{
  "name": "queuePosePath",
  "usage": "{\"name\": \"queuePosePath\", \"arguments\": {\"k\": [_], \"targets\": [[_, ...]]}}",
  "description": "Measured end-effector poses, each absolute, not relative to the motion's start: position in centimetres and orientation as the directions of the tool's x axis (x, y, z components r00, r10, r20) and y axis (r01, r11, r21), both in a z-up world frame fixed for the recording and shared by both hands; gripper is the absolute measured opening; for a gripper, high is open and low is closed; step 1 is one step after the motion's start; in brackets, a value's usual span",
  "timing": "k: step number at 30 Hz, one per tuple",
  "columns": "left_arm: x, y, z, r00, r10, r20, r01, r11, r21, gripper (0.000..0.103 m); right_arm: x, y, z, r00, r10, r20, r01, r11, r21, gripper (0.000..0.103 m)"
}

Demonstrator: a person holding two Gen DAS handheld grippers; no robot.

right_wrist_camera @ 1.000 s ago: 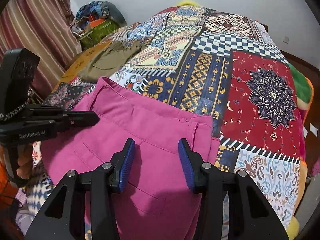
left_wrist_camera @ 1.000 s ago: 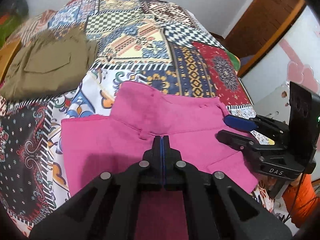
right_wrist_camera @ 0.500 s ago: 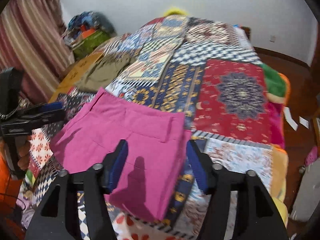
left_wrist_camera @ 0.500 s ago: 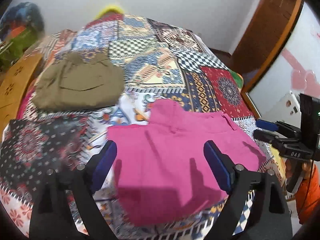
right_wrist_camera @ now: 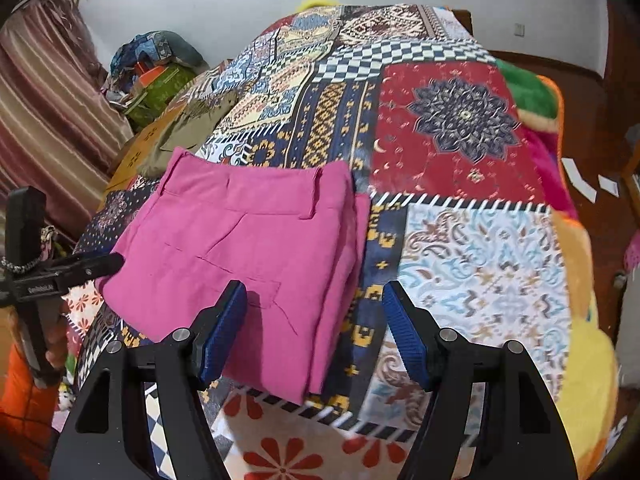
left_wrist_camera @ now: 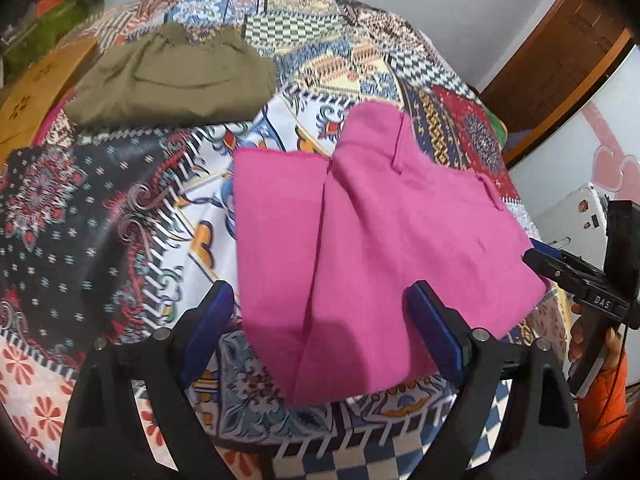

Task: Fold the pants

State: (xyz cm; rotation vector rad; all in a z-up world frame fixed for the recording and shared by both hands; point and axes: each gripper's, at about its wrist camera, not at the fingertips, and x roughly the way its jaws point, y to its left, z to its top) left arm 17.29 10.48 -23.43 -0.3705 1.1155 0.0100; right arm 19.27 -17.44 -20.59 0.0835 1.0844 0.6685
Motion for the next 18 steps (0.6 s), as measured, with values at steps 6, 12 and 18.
{"name": "queuePosePath", "arguments": {"k": [6, 12, 18], "targets": [[18.6, 10.7, -24.6, 0.442, -0.224, -0.869, -0.213, 0.914, -0.345, 0.095, 20.8, -17.1, -22.7, 0.244, 0.576, -0.781, -0.407, 0.791, 0.456, 0.076], [19.1, 10.2, -24.7, 0.454, -0.241, -0.858, -0.202, 0.910, -0.362, 0.092, 21.1, -16.2, -22.7, 0.227, 0.588, -0.776, -0.427, 0.776, 0.464, 0.070], [19.3, 9.3, -24.0, 0.468, -0.201, -0.860, -0.188, 0.929, -0.320, 0.077, 21.0, -16.3, -22.5, 0.222, 0.614, -0.758, -0.430, 0.759, 0.489, 0.053]]}}
